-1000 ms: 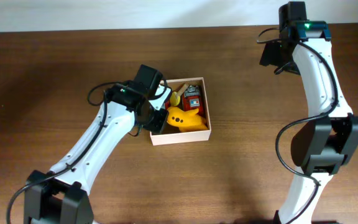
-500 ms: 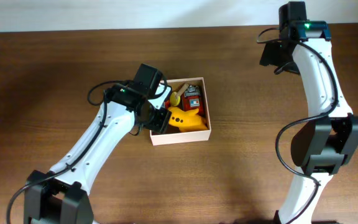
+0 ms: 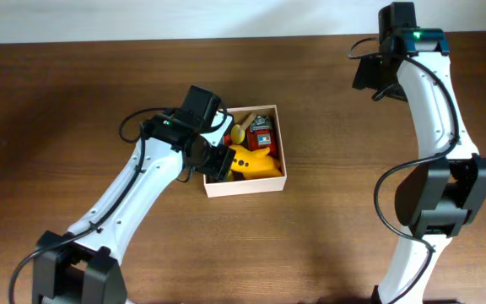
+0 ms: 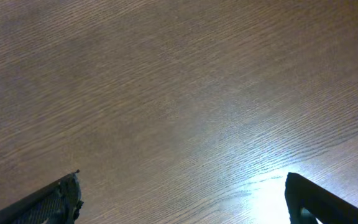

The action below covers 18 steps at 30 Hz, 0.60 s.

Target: Pack container

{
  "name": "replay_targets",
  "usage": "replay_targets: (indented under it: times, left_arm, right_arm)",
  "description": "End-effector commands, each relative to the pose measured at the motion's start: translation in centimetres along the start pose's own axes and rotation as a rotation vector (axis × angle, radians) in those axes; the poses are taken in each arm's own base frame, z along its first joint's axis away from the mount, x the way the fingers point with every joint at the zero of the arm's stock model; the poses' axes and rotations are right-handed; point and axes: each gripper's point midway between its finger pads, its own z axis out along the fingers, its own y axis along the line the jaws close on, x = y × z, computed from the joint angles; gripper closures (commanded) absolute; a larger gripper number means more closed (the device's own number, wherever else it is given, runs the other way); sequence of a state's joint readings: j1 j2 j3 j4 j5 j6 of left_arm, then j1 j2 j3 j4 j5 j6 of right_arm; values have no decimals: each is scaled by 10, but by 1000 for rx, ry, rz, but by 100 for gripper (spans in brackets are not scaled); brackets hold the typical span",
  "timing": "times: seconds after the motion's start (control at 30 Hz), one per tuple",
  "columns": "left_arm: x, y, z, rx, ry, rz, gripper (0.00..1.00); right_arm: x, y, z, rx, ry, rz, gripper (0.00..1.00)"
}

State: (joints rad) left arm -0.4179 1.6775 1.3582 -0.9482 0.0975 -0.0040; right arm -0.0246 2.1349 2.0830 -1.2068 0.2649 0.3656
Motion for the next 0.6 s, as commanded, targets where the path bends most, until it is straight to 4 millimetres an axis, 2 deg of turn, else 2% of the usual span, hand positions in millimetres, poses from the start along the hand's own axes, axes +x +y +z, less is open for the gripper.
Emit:
replay_targets:
  times: [0.0, 0.13, 0.27, 0.37, 0.43, 0.57]
  left_arm:
    - [-7, 0, -1, 0, -15, 3, 25]
    - [-30, 1, -20, -3, -89, -3, 20]
    - [-55, 13, -47, -16, -171, -27, 15]
    - [-70, 29, -67, -34, -228, -59, 13]
    - [-79, 42, -81, -48, -266, -91, 7]
    - [-90, 72, -104, -71, -329, -214, 5]
  right_arm:
    - [0, -3, 2, 11, 2, 7, 1]
    - [0, -3, 2, 11, 2, 7, 1]
    - [0, -3, 2, 11, 2, 7, 1]
    - [0, -3, 2, 11, 2, 7, 1]
    - [0, -3, 2, 11, 2, 7, 1]
    - [0, -3, 2, 11, 1, 7, 1]
